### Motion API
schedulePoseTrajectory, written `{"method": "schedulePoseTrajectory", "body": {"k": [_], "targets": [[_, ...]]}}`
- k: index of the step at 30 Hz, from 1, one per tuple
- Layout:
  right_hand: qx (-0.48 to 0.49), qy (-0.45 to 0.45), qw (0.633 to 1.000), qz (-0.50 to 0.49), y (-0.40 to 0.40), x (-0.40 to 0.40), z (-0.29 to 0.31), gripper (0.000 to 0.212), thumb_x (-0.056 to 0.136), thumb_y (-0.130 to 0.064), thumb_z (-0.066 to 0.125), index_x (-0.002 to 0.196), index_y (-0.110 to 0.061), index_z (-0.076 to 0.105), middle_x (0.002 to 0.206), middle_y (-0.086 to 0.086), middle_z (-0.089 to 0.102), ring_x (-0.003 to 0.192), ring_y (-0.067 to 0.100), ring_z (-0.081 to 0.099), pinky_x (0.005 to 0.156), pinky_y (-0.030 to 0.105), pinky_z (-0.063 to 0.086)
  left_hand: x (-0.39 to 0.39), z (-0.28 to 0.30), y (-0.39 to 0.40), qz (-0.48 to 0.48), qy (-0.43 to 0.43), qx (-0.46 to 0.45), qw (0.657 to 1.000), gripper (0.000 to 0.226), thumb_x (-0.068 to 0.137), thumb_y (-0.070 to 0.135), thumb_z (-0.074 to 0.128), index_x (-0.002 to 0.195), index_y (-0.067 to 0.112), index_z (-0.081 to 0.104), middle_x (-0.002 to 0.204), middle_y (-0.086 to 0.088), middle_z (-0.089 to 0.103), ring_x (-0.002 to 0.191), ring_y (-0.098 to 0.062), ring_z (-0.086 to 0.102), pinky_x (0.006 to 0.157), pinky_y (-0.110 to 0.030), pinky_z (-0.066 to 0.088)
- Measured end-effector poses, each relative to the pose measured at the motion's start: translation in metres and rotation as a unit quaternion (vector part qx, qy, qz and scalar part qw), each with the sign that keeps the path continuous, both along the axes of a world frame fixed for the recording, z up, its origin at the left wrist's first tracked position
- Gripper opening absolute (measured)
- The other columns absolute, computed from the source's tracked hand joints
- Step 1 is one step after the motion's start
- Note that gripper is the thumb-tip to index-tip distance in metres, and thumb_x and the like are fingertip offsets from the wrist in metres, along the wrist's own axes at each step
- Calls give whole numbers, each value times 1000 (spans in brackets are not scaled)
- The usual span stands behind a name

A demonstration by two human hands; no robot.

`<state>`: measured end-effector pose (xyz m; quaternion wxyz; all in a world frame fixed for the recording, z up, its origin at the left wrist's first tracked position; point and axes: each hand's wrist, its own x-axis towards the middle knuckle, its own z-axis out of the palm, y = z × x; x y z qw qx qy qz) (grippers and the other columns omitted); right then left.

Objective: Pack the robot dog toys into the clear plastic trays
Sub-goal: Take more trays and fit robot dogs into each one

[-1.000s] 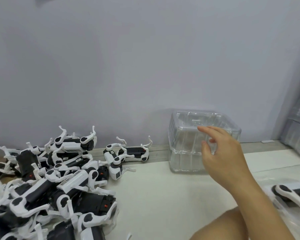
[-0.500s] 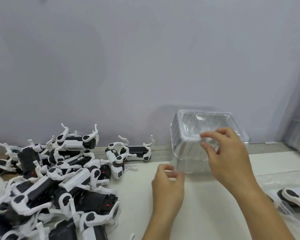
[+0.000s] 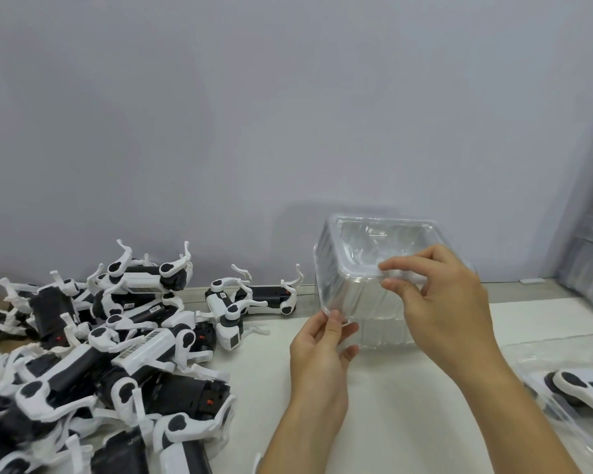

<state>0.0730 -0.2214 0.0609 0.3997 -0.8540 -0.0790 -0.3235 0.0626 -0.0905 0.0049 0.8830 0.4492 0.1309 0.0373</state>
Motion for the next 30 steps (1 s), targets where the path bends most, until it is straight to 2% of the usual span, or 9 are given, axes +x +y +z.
{"method": "schedulePoseTrajectory", "body": {"k": [2, 4, 9, 14, 18, 23, 25, 27, 30], "targets": [[13, 6, 1000, 9, -1, 0, 1, 19, 84, -18, 77, 89, -37, 76, 85, -12, 56, 69, 0, 53, 65, 20, 36, 0, 0, 0, 7, -1, -5, 1000, 12, 97, 10, 57, 102, 5, 67, 82, 1, 71, 73, -9, 69, 62, -22, 51], [38, 11, 999, 17, -3, 0, 2, 24, 84, -16, 78, 86, -40, 75, 83, -13, 55, 68, 1, 53, 62, 12, 35, 1, -1, 1, 20, -11, -6, 1000, 12, 96, 6, 57, 101, 3, 68, 81, 0, 74, 72, -10, 70, 61, -20, 52], [81, 19, 996, 35, -6, 0, 4, 37, 84, -10, 76, 82, -47, 72, 86, -19, 55, 68, 2, 52, 65, 9, 38, 1, -2, 0, 45, -33, -3, 998, 15, 94, 0, 58, 97, 2, 72, 82, -6, 74, 71, -12, 69, 66, -18, 55], [105, 21, 993, 51, -7, -1, 5, 36, 83, -7, 76, 81, -43, 74, 86, -18, 57, 78, 4, 58, 74, 22, 46, 1, -2, 0, 42, -37, -14, 998, 19, 96, -3, 54, 99, -1, 73, 90, -9, 76, 76, -13, 71, 71, -19, 57], [111, 19, 992, 54, -8, -3, 7, 33, 83, -5, 76, 82, -38, 75, 85, -20, 59, 81, 1, 59, 70, 11, 42, 0, -2, -1, 37, -34, -23, 998, 22, 97, -5, 51, 98, -1, 73, 92, -11, 76, 77, -14, 71, 73, -20, 58], [116, 17, 992, 52, -8, -6, 12, 29, 84, -5, 74, 85, -34, 76, 83, -12, 59, 74, 0, 58, 69, 13, 42, 1, -1, -1, 47, -26, 0, 999, 22, 98, -5, 51, 99, -1, 73, 90, -9, 77, 78, -12, 73, 74, -20, 58], [122, -7, 991, 49, -8, -9, 19, 29, 85, -4, 74, 87, -33, 76, 84, -8, 58, 72, -1, 57, 68, 8, 40, 1, -1, -1, 49, -18, 3, 999, 21, 98, -4, 51, 99, -1, 72, 91, -9, 77, 78, -11, 73, 75, -20, 59], [139, -59, 988, 46, -11, -13, 28, 31, 86, -1, 71, 89, -31, 74, 87, -3, 59, 73, -9, 57, 69, 1, 38, 1, -1, -1, 51, -10, -6, 999, 19, 99, -2, 51, 100, -3, 70, 92, -10, 76, 77, -11, 73, 76, -20, 59], [151, -142, 978, 23, -21, -19, 43, 30, 90, -12, 70, 96, -41, 69, 93, 2, 61, 71, -5, 54, 72, 3, 39, 3, 0, 0, 64, 0, -36, 997, 14, 98, 3, 55, 98, -4, 67, 88, -10, 74, 78, -13, 74, 72, -17, 58]]}}
